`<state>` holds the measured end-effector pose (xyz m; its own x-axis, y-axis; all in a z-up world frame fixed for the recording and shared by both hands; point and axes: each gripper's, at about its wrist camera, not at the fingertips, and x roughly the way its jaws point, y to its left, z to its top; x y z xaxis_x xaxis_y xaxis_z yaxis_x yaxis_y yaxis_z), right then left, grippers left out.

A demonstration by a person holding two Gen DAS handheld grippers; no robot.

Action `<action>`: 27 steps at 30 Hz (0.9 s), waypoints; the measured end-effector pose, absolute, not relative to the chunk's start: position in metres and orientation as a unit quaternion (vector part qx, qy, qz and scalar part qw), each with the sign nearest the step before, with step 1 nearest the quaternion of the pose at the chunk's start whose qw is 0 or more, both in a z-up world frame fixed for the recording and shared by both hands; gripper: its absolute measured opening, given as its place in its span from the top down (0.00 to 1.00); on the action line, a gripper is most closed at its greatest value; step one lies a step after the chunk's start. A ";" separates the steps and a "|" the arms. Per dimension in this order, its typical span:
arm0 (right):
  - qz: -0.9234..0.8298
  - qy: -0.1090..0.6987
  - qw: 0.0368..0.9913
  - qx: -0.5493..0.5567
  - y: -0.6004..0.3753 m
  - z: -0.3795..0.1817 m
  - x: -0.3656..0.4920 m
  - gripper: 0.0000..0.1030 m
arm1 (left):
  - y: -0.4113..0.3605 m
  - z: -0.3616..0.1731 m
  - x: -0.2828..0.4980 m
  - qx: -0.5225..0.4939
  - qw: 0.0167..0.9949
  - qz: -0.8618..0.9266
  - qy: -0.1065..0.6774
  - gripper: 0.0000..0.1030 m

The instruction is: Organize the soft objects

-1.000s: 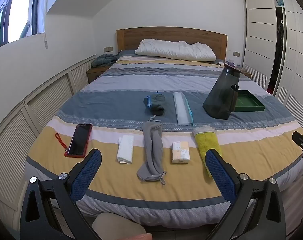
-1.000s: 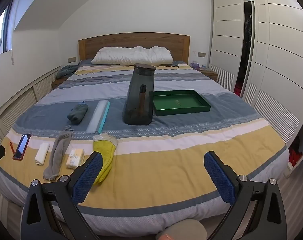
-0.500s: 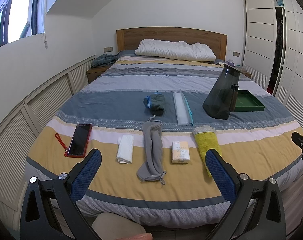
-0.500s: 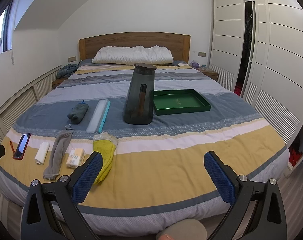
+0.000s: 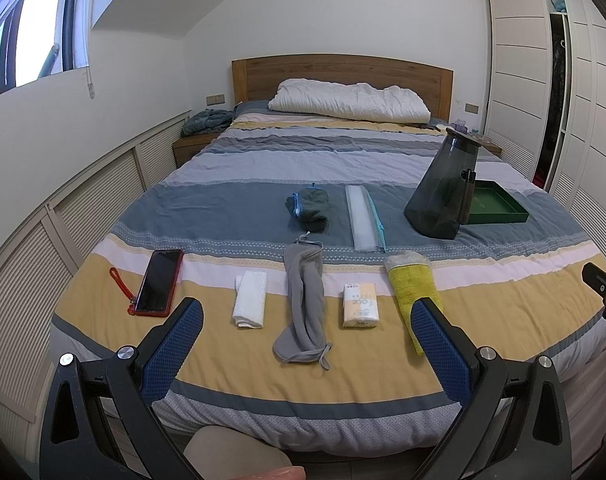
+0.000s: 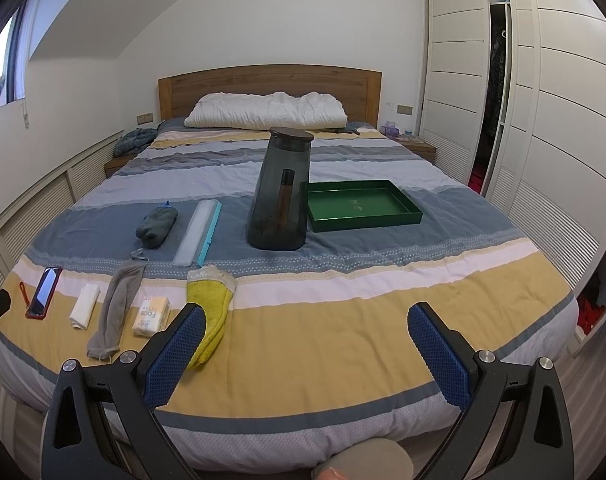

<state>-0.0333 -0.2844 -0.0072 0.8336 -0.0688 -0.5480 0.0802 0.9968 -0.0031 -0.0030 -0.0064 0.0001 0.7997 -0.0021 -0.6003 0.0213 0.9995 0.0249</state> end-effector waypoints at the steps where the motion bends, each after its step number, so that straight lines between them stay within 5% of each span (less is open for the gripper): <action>1: -0.039 0.286 0.958 0.009 -0.284 -0.007 -0.033 0.00 | -0.007 0.000 -0.003 0.016 0.948 -0.006 0.317 0.01; 27: -0.040 0.285 0.958 0.008 -0.284 -0.005 -0.033 0.00 | -0.005 0.000 -0.002 0.015 0.948 -0.007 0.317 0.01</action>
<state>-0.0331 -0.2839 -0.0054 0.8345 -0.0712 -0.5464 0.0808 0.9967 -0.0065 -0.0022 -0.0051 -0.0001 0.7988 -0.0033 -0.6015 0.0222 0.9995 0.0240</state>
